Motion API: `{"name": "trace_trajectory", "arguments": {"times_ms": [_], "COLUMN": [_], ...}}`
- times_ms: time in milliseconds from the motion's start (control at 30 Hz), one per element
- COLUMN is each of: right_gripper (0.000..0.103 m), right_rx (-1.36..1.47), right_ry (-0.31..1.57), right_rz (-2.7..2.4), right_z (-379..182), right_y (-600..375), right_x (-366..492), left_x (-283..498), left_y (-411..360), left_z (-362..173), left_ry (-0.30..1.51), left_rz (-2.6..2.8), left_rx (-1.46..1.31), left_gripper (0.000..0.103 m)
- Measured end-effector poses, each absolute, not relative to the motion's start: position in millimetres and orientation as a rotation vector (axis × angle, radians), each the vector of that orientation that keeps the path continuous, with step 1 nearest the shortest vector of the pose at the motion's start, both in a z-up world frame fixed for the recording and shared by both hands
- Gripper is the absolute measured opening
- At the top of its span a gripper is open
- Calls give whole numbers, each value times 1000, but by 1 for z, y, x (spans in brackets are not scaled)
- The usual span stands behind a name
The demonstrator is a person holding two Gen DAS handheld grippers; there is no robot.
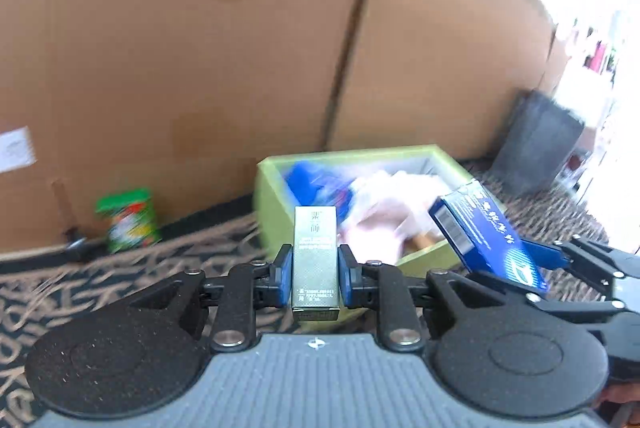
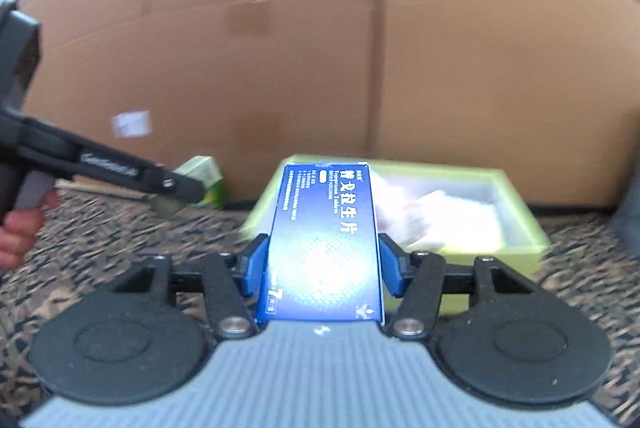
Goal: Organize objects
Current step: 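Carry the olive box and blue medicine box into the shoebox and open both tools, then grasp the black tape roll with the left tool while the right tool grasps the green box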
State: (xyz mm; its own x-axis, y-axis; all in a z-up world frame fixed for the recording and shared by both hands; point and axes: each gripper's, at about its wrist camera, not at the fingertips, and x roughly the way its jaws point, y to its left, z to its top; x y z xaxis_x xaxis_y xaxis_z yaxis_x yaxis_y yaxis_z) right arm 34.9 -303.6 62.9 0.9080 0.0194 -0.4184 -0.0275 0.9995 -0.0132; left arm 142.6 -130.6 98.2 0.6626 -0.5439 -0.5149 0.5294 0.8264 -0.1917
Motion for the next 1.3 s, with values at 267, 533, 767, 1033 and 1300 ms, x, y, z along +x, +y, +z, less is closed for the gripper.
{"name": "trace_trajectory", "arguments": {"times_ms": [267,533,767,1033,1300], "right_gripper": [56,56,94,103,103], "right_rx": [-3,29,6,77,66], "right_ry": [397,411,456,416,378], "right_rz": [-153,-178,-190,-223,-203], "right_z": [70,53,23,20,39], "right_y": [-367,-398,-398,-408,-392], "right_x": [80,125,131,112,98], "left_x": [162,188,185,183,170], "left_y": [-209,-251,-235,-212,-191], "left_z": [111,92,78,71,80], "left_ry": [529,543,488,525,512], "left_rz": [-665,-656,-666,-602,-592], "left_rx": [-35,0,-6,-17,-27], "left_gripper": [23,23,88,88,88]}}
